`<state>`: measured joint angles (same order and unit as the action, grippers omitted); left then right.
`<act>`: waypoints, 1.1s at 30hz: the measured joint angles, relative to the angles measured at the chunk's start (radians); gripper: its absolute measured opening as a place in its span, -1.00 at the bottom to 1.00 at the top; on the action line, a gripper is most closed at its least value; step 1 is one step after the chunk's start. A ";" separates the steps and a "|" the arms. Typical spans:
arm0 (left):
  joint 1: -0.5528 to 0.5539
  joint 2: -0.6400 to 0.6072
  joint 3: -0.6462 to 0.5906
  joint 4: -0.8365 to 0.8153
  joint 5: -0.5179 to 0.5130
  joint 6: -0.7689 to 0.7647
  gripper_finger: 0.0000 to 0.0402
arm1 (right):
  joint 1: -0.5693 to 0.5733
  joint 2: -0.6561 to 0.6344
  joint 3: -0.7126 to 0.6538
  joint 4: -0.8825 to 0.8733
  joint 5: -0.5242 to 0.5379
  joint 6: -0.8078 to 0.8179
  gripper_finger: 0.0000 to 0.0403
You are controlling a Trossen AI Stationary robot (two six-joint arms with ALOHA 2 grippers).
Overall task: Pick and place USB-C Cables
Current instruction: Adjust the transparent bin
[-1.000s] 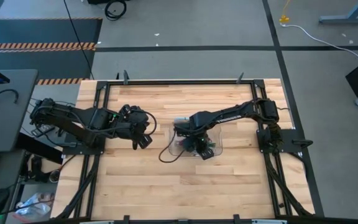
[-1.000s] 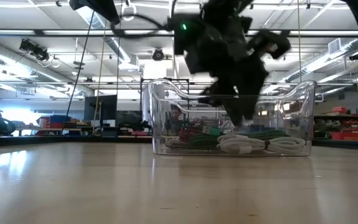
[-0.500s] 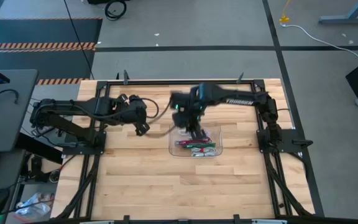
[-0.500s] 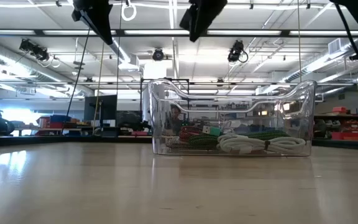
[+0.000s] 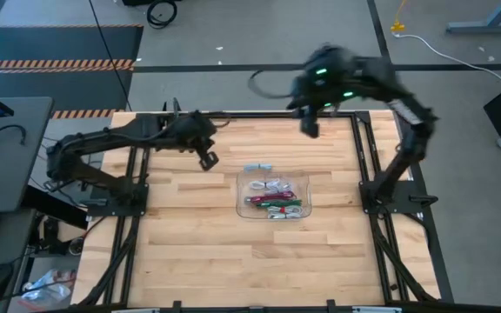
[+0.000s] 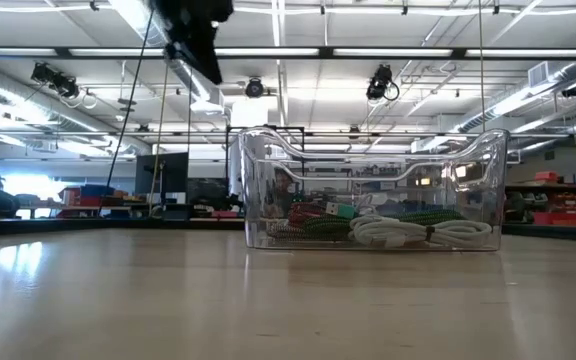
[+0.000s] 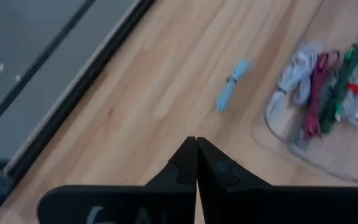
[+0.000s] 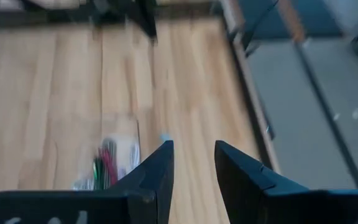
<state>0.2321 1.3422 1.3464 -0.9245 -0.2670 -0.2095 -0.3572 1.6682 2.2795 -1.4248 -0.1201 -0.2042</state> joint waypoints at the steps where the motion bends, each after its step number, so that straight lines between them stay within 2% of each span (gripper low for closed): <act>1: 0.018 0.013 0.000 0.030 0.010 0.023 -0.98 | -0.011 -0.032 0.000 0.016 -0.003 0.004 -0.39; 4: 0.071 0.071 0.001 0.105 0.067 0.095 -0.98 | -0.033 -0.111 0.000 0.048 -0.004 0.025 -0.39; 8: 0.123 0.180 0.000 0.224 0.227 0.155 -0.98 | -0.038 -0.190 0.000 0.057 -0.005 0.055 -0.39; 13: 0.120 0.310 0.000 0.341 0.369 0.189 -0.88 | -0.021 -0.253 0.000 0.056 -0.013 0.090 -0.39; 18: 0.102 0.393 0.000 0.356 0.379 0.154 -0.69 | -0.003 -0.273 0.000 0.049 -0.013 0.092 -0.40; 23: 0.105 0.425 0.000 0.372 0.416 0.089 -0.51 | -0.002 -0.259 0.000 0.033 -0.013 0.058 -0.40; 28: 0.101 0.430 0.000 0.434 0.428 0.118 -0.36 | -0.002 -0.237 -0.019 0.038 -0.036 0.021 -0.40; 33: 0.113 0.453 0.001 0.461 0.423 0.137 -0.30 | -0.002 -0.216 -0.048 0.041 -0.069 0.017 -0.40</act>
<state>0.3450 1.7951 1.3473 -0.4633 0.1555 -0.0725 -0.3592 1.4523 2.2320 -1.3843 -0.1892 -0.1867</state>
